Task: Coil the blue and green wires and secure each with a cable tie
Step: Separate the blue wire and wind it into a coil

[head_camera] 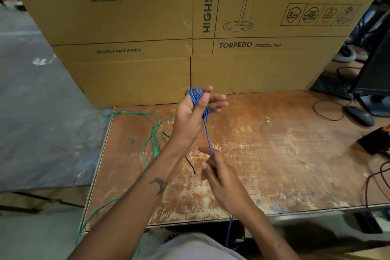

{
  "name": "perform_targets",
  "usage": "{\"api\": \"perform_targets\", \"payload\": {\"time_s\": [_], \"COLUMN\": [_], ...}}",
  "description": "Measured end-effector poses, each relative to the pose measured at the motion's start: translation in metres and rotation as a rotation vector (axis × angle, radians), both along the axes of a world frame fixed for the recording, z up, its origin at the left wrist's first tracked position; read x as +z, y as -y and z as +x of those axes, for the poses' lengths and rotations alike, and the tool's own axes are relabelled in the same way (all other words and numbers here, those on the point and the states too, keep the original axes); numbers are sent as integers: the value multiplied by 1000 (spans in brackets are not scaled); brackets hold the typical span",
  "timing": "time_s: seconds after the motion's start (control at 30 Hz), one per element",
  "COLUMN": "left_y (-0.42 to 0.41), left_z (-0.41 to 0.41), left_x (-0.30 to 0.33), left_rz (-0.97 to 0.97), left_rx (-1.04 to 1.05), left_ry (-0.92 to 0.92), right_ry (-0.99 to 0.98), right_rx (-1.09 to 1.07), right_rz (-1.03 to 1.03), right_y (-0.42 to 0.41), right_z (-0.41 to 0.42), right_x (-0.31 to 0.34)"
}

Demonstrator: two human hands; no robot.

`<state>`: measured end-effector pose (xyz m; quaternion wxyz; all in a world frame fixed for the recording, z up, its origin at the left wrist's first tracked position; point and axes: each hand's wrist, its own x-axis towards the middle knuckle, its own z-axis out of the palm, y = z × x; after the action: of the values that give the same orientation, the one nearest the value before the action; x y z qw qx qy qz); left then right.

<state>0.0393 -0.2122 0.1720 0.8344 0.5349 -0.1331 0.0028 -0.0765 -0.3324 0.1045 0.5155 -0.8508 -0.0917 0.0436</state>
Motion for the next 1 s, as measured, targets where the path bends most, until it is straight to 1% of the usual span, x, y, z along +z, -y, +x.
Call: {"api": "perform_targets", "payload": {"time_s": [0.07,0.2,0.3,0.43,0.57,0.6,0.67,0.7,0.77,0.87,0.9,0.93,1.0], "left_y": [-4,-15,-21,-27,-22,-20,-16,-16,-15,-14,-14,-13,-9], "left_z": [7,24,33,32,11,4,-9,-13,-22,-35,-38,-40,-43], "left_x": [-9,-25,-34,-52,-61,-61,-60,-60,-60,-54,-52,-49,-45], "left_rz": [84,185,281,466,658,660,578,538,521,500,477,450,381], "left_rx": [35,121,136,63,-23,-40,-129,-179,-252,-314,-320,-313,-269], "left_ry": [29,72,84,90,117,120,77,48,5,-42,-48,-47,-45], "right_ry": [-11,-45,-42,37,158,210,292,299,264,222,205,184,103], "right_rx": [-60,-105,-118,-45,-75,-105,-158,-171,-163,-92,-72,-65,-99], "right_rz": [26,40,68,51,3,-41,-150,-185,-204,-234,-199,-115,144], "right_y": [1,3,6,7,17,23,36,42,51,55,53,50,42], "right_z": [-2,-5,-11,-14,6,16,39,51,70,93,100,106,113], "right_x": [-2,7,20,46,74,79,85,86,86,81,77,71,56]}}
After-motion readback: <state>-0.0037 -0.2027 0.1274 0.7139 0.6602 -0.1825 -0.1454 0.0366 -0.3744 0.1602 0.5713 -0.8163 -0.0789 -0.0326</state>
